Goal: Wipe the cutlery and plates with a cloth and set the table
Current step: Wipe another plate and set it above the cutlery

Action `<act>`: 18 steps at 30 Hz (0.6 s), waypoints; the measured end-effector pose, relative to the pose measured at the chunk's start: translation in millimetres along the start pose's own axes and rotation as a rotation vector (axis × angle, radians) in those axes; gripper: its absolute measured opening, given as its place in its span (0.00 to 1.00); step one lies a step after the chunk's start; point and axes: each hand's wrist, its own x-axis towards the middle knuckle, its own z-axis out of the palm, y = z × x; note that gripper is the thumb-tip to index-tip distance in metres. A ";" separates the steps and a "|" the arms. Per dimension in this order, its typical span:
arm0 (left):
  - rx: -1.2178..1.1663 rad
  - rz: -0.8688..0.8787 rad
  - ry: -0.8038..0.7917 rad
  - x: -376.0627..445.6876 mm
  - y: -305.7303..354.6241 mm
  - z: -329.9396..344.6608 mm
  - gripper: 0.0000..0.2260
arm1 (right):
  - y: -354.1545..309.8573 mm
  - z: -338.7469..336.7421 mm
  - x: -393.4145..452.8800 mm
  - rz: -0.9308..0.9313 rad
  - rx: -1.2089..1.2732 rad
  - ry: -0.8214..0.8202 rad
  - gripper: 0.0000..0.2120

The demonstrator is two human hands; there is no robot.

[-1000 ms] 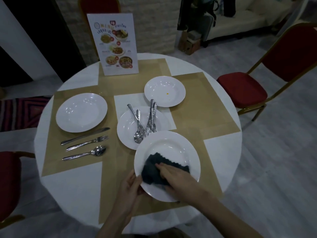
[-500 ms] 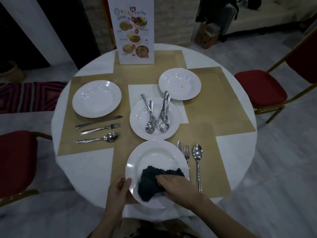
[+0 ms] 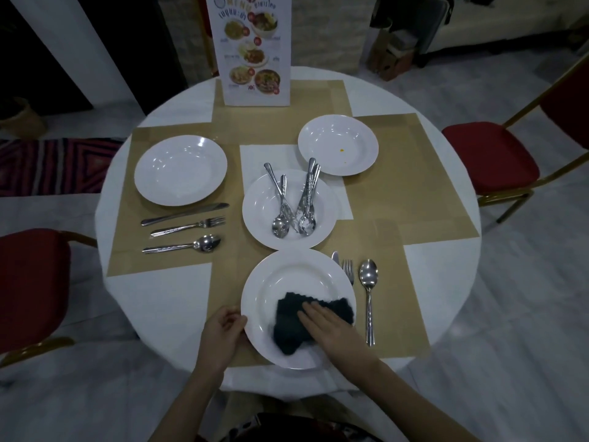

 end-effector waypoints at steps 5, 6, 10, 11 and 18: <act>-0.051 -0.052 -0.073 -1.7 0.5 6.0 0.05 | 18.1 -4.3 0.6 0.225 -0.101 0.105 0.34; -0.036 -0.042 -0.088 -1.1 0.8 8.4 0.05 | 12.2 1.1 4.5 0.197 -0.108 0.116 0.31; 0.030 0.034 -0.075 -1.4 6.4 15.8 0.07 | -27.6 25.3 26.8 0.050 -0.061 0.054 0.30; 0.033 0.041 -0.061 -1.0 7.6 15.3 0.07 | -33.7 26.6 32.0 0.035 -0.050 0.029 0.32; 0.105 0.090 0.118 1.7 5.3 3.4 0.07 | 12.4 -6.1 30.2 -0.020 -0.207 0.005 0.37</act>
